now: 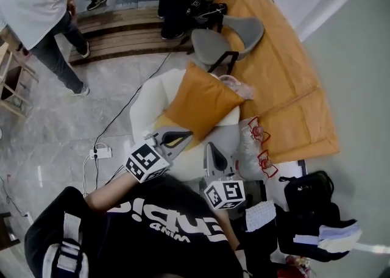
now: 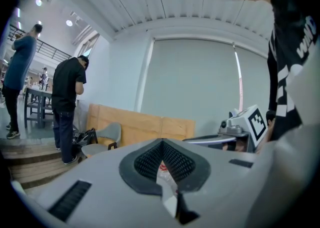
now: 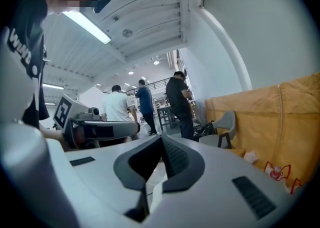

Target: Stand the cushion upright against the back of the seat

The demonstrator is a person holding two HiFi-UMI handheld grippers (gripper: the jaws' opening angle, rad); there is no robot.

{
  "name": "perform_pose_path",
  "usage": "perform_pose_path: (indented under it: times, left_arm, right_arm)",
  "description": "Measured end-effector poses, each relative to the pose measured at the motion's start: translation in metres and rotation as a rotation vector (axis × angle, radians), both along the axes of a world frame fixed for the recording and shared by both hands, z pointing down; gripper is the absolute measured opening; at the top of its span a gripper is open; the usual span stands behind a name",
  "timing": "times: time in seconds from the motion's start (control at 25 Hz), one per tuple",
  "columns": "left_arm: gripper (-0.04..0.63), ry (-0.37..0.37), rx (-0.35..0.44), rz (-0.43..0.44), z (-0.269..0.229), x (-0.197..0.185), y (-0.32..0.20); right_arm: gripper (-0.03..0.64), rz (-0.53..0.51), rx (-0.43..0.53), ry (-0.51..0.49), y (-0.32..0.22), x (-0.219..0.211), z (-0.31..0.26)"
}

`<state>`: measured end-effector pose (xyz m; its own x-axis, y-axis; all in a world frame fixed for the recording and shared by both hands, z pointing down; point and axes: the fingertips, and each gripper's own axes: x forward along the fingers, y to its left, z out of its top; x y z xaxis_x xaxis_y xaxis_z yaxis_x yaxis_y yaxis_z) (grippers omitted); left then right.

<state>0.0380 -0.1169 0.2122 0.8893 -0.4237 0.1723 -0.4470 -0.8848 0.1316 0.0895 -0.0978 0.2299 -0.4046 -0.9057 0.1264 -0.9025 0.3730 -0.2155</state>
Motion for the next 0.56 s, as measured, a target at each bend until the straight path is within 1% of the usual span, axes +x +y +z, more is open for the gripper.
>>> perform_pose_path:
  times: [0.16,0.32,0.56]
  left_arm:
    - [0.008,-0.001,-0.011,0.003,-0.004,-0.004,0.002]
    - [0.008,0.017,-0.009,-0.006,-0.01,-0.004,-0.008]
    - [0.008,0.02,-0.023,0.003,-0.01,-0.005,-0.01]
  right_arm:
    - [0.021,-0.006,-0.02,-0.011,0.003,-0.005,0.001]
    - [0.021,-0.012,-0.013,-0.01,-0.004,-0.005,-0.003]
    - [0.021,-0.011,-0.027,-0.017,-0.005,-0.008,0.0]
